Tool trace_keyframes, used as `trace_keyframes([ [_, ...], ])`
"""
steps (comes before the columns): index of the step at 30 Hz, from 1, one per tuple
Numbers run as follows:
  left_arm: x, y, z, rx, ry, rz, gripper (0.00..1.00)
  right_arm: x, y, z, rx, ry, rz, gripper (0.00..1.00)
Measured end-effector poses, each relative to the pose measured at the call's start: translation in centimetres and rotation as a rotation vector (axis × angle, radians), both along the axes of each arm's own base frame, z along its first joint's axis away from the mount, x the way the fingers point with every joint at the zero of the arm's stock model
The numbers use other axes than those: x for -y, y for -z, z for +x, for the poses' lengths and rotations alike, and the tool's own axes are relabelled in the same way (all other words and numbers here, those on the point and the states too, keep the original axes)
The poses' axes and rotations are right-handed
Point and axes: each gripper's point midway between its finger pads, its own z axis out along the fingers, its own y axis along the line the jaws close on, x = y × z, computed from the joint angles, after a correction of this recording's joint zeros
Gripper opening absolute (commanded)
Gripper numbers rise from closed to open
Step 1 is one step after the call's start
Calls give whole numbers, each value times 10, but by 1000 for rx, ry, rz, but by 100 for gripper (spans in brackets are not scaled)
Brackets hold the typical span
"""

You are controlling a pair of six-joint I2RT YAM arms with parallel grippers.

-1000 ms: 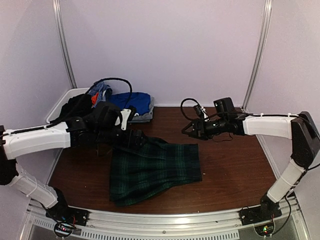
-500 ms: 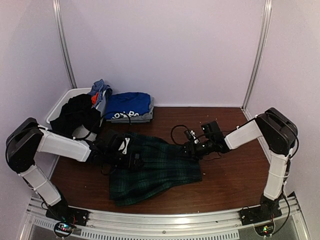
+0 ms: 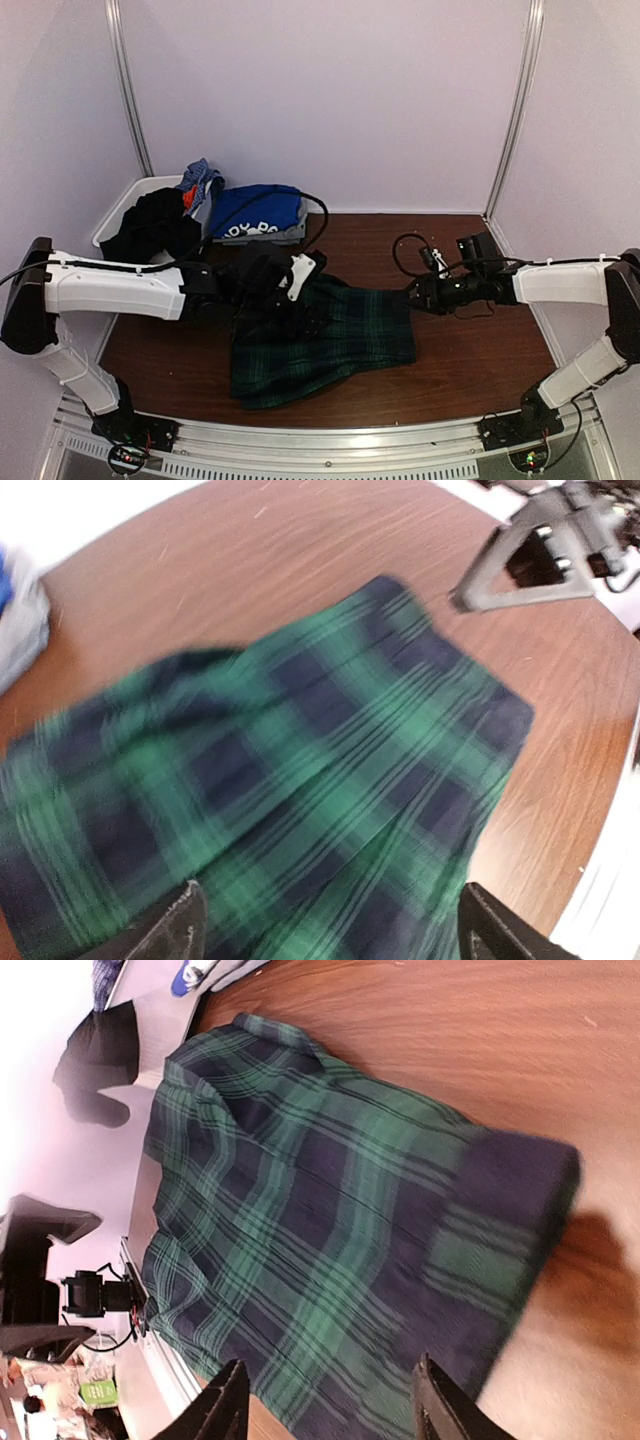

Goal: Fold and stack the mixed laundry pile
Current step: Smooth out the rectangle-folded skirt at the center of the board, then pick up the rectangle-folded skirt from the center of the board.

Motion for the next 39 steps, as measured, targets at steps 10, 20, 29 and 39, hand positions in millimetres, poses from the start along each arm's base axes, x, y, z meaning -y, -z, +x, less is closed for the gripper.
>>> trace_keyframes([
  [10,144,9,-44,346,437,250,74,65,58,-36,-223,182,-21,57],
  [20,172,92,-56,422,608,481,56,90,49,-27,-237,286,57,59],
  [29,169,111,-47,461,629,558,9,86,49,-28,-260,271,87,66],
  [39,167,107,-43,460,617,487,0,67,62,-36,-323,221,104,73],
])
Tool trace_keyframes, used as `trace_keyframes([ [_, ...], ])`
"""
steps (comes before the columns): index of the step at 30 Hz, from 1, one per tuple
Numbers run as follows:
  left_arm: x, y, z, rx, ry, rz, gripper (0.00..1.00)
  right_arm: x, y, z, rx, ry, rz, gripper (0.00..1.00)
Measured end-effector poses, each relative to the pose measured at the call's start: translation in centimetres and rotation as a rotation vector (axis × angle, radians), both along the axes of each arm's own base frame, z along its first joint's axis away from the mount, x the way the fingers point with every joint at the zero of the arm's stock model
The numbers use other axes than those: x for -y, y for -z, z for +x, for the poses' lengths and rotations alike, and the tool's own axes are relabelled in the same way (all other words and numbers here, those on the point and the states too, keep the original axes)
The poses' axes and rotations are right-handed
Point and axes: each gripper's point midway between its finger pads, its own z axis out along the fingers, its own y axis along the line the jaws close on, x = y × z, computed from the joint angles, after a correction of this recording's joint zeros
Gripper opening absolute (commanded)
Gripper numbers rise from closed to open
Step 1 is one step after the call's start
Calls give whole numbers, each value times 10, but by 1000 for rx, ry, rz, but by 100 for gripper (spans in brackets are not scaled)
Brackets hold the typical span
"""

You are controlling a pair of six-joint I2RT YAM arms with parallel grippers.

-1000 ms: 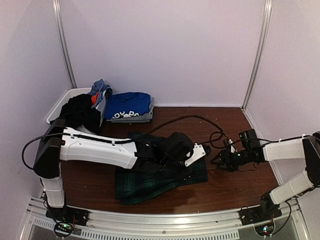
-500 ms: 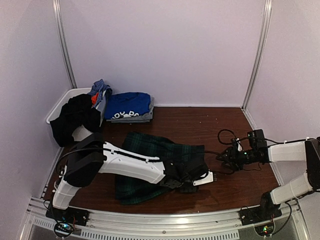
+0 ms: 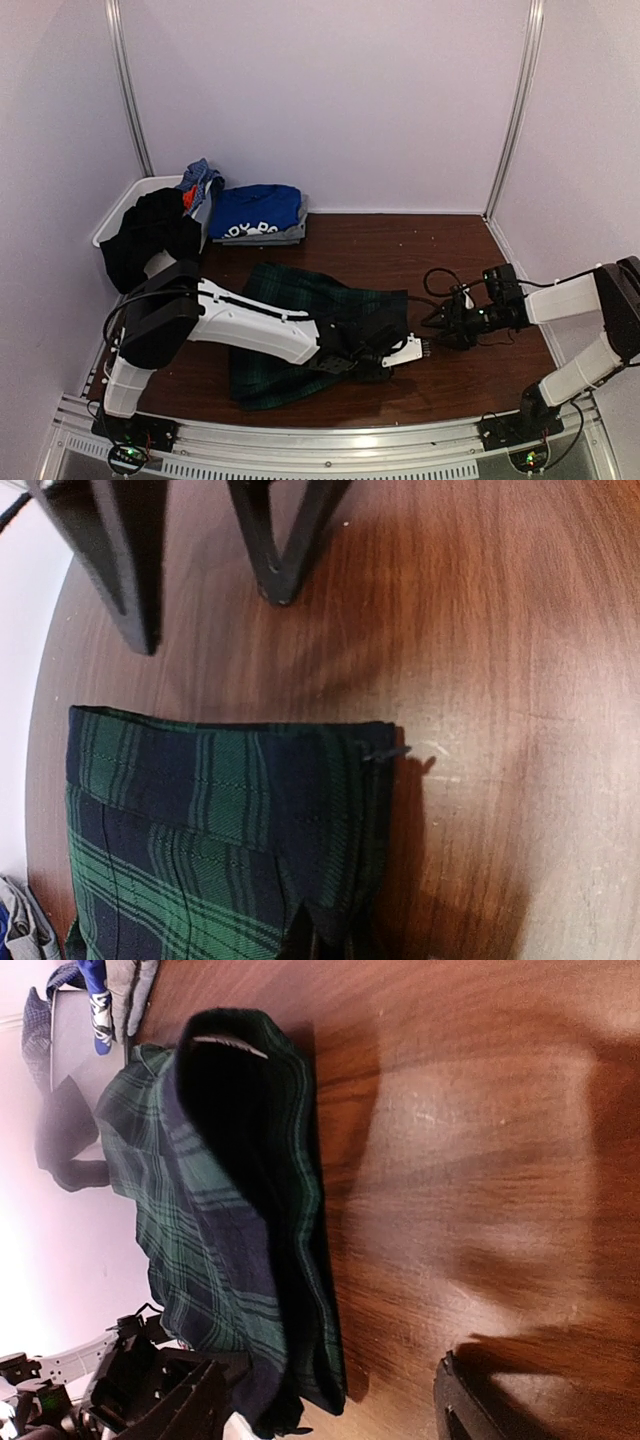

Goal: Fold and stack the mixed laundry pile
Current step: Pick up the rectangle-folded skirt from the center of the board, then pass from the left arm to the right

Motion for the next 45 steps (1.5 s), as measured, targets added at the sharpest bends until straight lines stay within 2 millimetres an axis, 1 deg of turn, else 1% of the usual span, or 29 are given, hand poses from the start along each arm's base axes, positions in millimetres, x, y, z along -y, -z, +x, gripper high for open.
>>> trace_keyframes([
  [2,-3,-6,3,-14,-9,-26,0,-6,4,-4,-21,-21,9,73],
  [8,-5,-27,9,-27,-28,-108,0,-19,2,-4,-17,-49,35,75],
  [11,-6,-30,9,-29,-27,-122,0,-23,1,-4,-21,-51,46,76],
  [14,-7,-29,8,-30,-25,-127,0,-30,1,-2,-26,-54,68,76],
  [17,-7,-26,7,-31,-23,-132,0,-38,1,-1,-34,-65,87,73],
  [24,-8,-31,7,-25,-21,-160,0,-52,4,10,-52,-70,125,60],
  [27,-9,-33,6,-23,-20,-171,0,-60,6,12,-62,-76,150,56],
  [31,-10,-35,6,-19,-19,-184,0,-68,7,14,-75,-74,182,47],
  [33,-10,-35,6,-18,-18,-189,0,-71,8,14,-86,-72,191,36],
  [35,-10,-35,6,-17,-17,-191,0,-77,6,15,-91,-76,199,22],
  [36,-10,-35,6,-16,-17,-193,5,-79,4,17,-89,-76,203,13],
  [37,-10,-35,6,-16,-18,-195,12,-80,3,19,-77,-81,202,4],
  [38,-10,-35,6,-15,-19,-196,19,-80,1,21,-72,-80,202,0],
  [40,-11,-36,7,-15,-30,-200,35,-80,0,24,-65,-85,189,0],
  [41,-11,-39,8,-19,-39,-207,39,-79,0,24,-66,-84,177,0],
  [43,-14,-48,8,-26,-54,-222,45,-76,1,26,-58,-86,144,0],
  [45,-20,-63,7,-37,-77,-253,48,-69,-2,27,-41,-87,108,0],
])
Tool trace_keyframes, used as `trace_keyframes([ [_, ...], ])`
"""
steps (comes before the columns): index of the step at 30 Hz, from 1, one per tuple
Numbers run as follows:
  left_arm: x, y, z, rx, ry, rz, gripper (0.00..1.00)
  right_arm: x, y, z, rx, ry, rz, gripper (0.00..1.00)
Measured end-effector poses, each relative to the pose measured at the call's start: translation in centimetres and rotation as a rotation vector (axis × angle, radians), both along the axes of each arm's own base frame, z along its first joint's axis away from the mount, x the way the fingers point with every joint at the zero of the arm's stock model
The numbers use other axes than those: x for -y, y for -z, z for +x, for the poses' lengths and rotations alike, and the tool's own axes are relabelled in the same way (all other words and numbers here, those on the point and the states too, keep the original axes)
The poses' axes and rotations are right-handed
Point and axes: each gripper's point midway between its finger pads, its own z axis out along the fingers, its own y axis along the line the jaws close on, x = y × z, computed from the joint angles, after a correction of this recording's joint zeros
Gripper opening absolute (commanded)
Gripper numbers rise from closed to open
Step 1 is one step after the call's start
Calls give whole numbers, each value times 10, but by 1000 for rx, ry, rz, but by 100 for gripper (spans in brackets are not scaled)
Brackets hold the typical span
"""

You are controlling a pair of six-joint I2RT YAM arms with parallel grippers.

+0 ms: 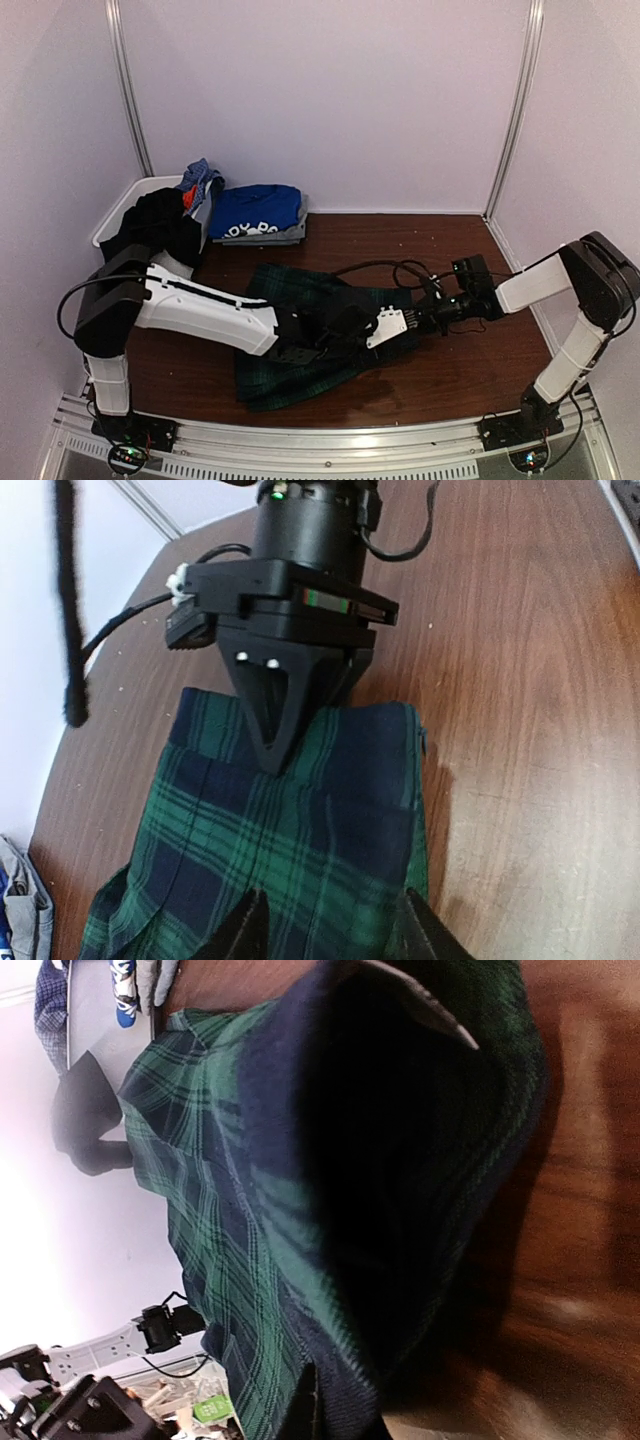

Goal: Fold and stack the mixed laundry pile
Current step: Pass from the left arm to the right, then pick up the rectangle-folded skirt from the center of the board.

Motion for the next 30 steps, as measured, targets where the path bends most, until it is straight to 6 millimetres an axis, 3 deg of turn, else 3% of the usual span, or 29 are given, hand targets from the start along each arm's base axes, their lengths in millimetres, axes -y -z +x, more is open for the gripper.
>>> trace_keyframes([
  [5,-38,-55,-1,-75,-74,-151,49,30,-13,8,66,5,-123,0],
  [8,-70,-72,23,-155,-181,-261,48,45,-20,14,107,-14,-221,0],
  [10,-95,-66,45,-214,-272,-308,48,55,-26,18,135,-35,-284,0],
  [13,-134,-35,73,-312,-418,-329,45,67,-32,22,167,-61,-358,0],
  [16,-158,-10,82,-405,-520,-335,44,76,-32,21,175,-91,-432,0],
  [26,-200,19,103,-674,-714,-511,55,106,-42,30,209,-130,-654,0],
  [30,-194,19,107,-753,-692,-570,55,114,-53,36,223,-129,-715,0],
])
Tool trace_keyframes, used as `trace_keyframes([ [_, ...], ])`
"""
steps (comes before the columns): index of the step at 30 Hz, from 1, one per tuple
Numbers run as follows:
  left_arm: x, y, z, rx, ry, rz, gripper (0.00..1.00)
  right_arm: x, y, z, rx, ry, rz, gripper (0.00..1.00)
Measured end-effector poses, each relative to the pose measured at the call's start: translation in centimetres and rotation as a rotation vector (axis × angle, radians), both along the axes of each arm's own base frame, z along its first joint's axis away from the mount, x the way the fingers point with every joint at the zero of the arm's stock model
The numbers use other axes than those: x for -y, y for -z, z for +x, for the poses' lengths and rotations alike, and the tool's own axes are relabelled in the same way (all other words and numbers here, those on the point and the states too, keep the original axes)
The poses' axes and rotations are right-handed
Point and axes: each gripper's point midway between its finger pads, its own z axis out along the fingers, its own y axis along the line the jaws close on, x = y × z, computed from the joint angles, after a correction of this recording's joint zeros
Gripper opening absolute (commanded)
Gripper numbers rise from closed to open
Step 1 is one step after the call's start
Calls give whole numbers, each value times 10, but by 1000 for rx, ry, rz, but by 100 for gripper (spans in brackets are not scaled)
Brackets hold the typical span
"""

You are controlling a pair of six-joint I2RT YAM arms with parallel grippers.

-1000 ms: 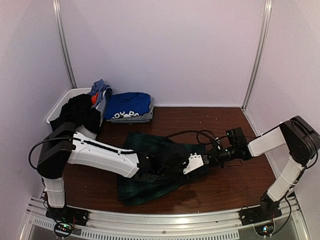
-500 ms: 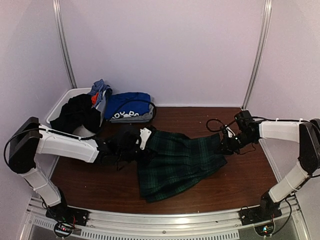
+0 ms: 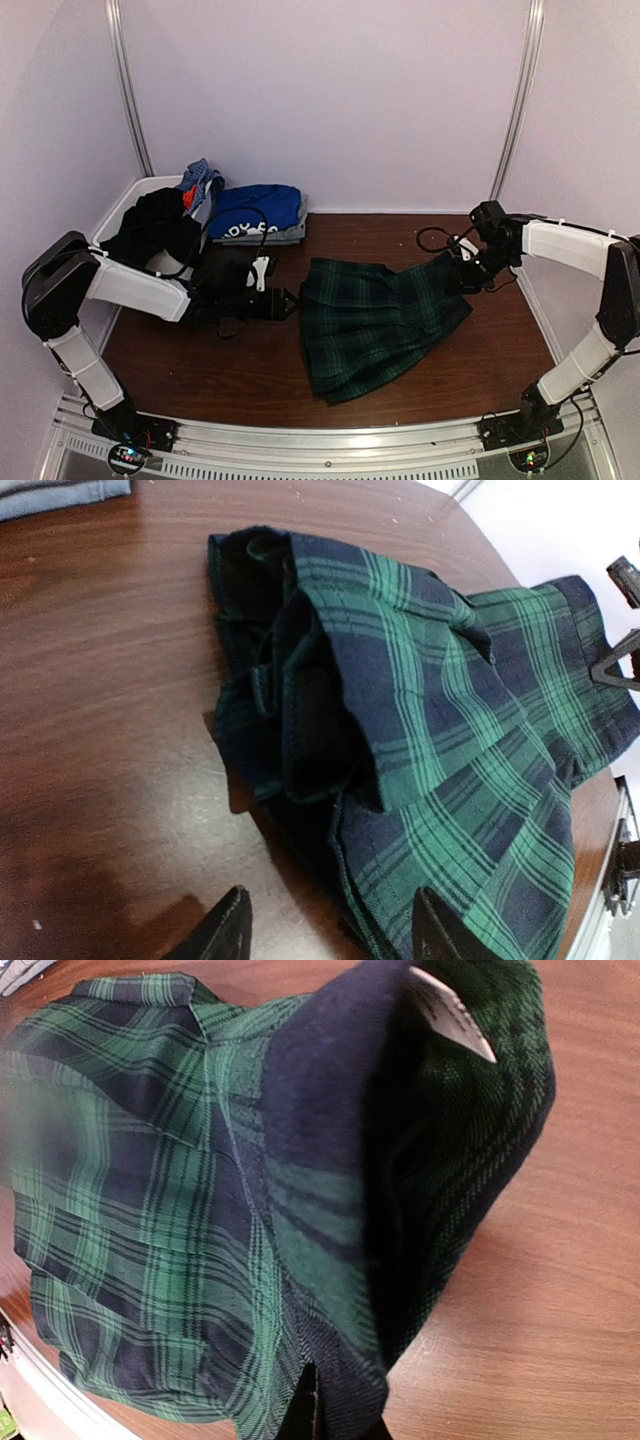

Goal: Fold and stack the mixed laundry pile
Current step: Pick up the rectangle-folded skirt from the center of the board, then fold the rectangle-folded shorts at the center of the board.

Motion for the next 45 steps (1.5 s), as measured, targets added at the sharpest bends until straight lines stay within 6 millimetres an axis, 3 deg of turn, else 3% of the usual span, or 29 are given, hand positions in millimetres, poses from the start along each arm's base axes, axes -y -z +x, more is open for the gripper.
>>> trace_keyframes([
  [8,27,34,-13,-146,82,-112,51,2,-20,13,44,-13,-66,0],
  [15,46,35,-12,-189,98,-247,59,-9,-23,16,38,-62,-168,0],
  [19,55,36,-12,-211,104,-321,45,-17,-25,18,43,-86,-214,0],
  [25,62,50,-17,-257,102,-350,15,-32,-30,24,51,-116,-275,0],
  [29,66,51,-18,-267,101,-366,7,-50,-34,26,60,-148,-315,1],
  [33,69,48,-17,-267,99,-393,3,-85,-36,29,87,-201,-364,3],
  [45,77,45,-16,-272,101,-427,0,-182,-3,12,93,-335,-546,3],
])
